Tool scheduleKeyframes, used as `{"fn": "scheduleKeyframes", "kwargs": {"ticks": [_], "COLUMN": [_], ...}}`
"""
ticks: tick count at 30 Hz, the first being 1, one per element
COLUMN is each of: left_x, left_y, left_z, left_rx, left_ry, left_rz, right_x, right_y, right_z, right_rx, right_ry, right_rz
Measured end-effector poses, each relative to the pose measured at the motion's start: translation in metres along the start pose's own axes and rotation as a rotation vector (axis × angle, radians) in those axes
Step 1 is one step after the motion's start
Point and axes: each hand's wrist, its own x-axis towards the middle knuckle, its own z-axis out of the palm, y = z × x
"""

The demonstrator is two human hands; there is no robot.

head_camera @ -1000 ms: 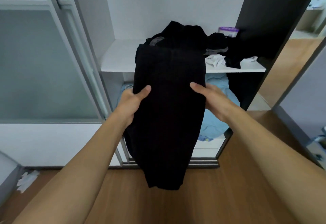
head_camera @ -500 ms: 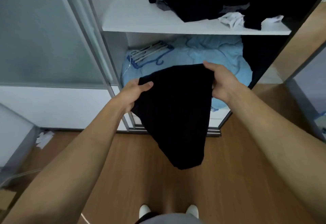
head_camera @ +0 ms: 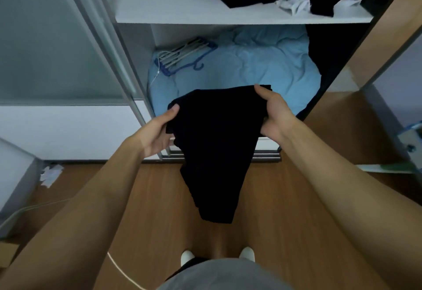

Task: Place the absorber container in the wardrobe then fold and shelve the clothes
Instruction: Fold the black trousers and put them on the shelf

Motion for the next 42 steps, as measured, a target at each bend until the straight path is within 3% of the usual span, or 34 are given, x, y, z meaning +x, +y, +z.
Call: {"fn": "scheduleKeyframes", "kwargs": {"ticks": [5, 8, 11, 14, 19, 22, 24, 28, 31, 34, 38, 42], "left_x": [0.004, 0.008, 0.009, 0.002, -0.011, -0.003, 0.001, -0.004, -0.009, -0.011, -0.005, -0.009], "left_y": [0.003, 0.025, 0.039, 0.041, 0.023, 0.017, 0.022, 0.030, 0.019, 0.019, 0.043, 0.039], "left_z": [0.037, 0.052, 0.060, 0.049, 0.025, 0.043, 0.050, 0.052, 0.040, 0.036, 0.035, 0.035], "left_rx": [-0.111, -0.150, -0.176, -0.203, -0.142, 0.101, 0.074, -0.112, -0.196, -0.065, -0.117, -0.126], "left_ry": [0.235, 0.283, 0.303, 0.222, -0.041, 0.161, 0.246, 0.104, 0.025, 0.042, 0.138, 0.030], "left_rz": [0.110, 0.154, 0.115, 0.122, 0.122, 0.136, 0.145, 0.149, 0.102, -0.026, 0.060, 0.090], "right_x": [0.001, -0.003, -0.007, -0.005, 0.000, 0.001, 0.000, -0.001, -0.002, -0.004, -0.012, -0.014], "right_y": [-0.010, 0.003, 0.030, 0.032, 0.008, -0.005, -0.009, 0.003, 0.009, 0.008, -0.001, 0.008], "right_z": [-0.011, -0.025, -0.025, -0.018, 0.001, -0.004, -0.012, -0.022, -0.012, 0.001, 0.001, 0.001], "right_rx": [-0.003, -0.113, -0.197, -0.113, 0.017, 0.112, 0.022, -0.347, -0.283, -0.139, 0.114, -0.206], "right_ry": [-0.073, -0.151, -0.057, 0.064, 0.081, -0.039, -0.080, -0.003, 0.022, 0.022, -0.193, -0.117], "right_rz": [0.122, 0.043, -0.022, -0.065, 0.053, 0.063, -0.008, -0.205, -0.210, -0.106, 0.010, -0.116]}}
